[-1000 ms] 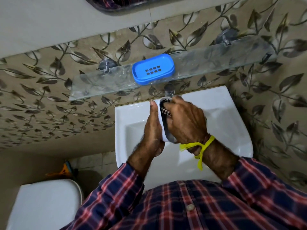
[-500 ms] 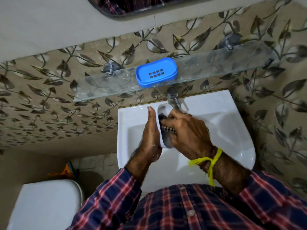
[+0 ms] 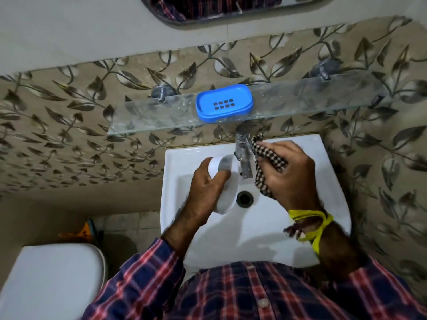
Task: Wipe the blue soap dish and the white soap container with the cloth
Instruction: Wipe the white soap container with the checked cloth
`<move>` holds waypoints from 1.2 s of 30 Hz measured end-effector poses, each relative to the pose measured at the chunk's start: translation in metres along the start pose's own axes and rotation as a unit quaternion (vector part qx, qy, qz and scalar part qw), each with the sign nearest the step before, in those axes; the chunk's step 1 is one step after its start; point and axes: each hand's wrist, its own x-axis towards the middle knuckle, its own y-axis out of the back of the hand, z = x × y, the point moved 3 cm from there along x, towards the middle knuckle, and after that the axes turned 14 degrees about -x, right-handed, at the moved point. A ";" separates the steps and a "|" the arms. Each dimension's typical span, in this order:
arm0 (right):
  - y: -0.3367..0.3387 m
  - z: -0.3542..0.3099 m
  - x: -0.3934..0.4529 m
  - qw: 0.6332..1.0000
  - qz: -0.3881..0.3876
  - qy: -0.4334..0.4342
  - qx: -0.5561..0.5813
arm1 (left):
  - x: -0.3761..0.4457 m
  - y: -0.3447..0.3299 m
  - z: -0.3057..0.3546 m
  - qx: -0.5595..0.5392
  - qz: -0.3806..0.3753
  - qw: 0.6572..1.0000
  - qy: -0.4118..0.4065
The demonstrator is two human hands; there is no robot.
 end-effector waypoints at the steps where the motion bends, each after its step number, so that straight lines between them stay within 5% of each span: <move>1: 0.000 -0.006 0.003 1.000 -0.003 0.016 0.004 | -0.003 -0.001 0.000 0.055 0.015 0.998 -0.009; 7: -0.017 -0.044 -0.016 0.942 -0.101 0.254 -0.196 | -0.011 -0.004 0.008 0.327 0.073 0.936 -0.111; 10: -0.024 -0.046 -0.028 0.925 -0.085 0.281 -0.240 | -0.018 0.005 0.007 0.363 0.074 0.923 -0.105; 14: -0.028 -0.043 -0.037 0.940 -0.071 0.256 -0.214 | -0.029 0.008 0.003 0.374 0.053 0.919 -0.113; 23: -0.047 -0.031 -0.037 0.994 -0.077 0.022 -0.072 | -0.039 0.021 0.011 0.377 0.082 0.906 -0.174; 28: -0.046 -0.058 -0.045 0.986 -0.025 0.135 -0.096 | -0.037 0.032 0.009 0.353 0.094 0.917 -0.159; 33: -0.050 -0.039 -0.043 0.996 -0.077 -0.001 -0.043 | -0.044 0.034 0.018 0.313 0.089 0.922 -0.211; 36: -0.051 -0.042 -0.043 0.994 -0.082 0.012 -0.071 | -0.046 0.034 0.011 0.291 0.084 0.938 -0.168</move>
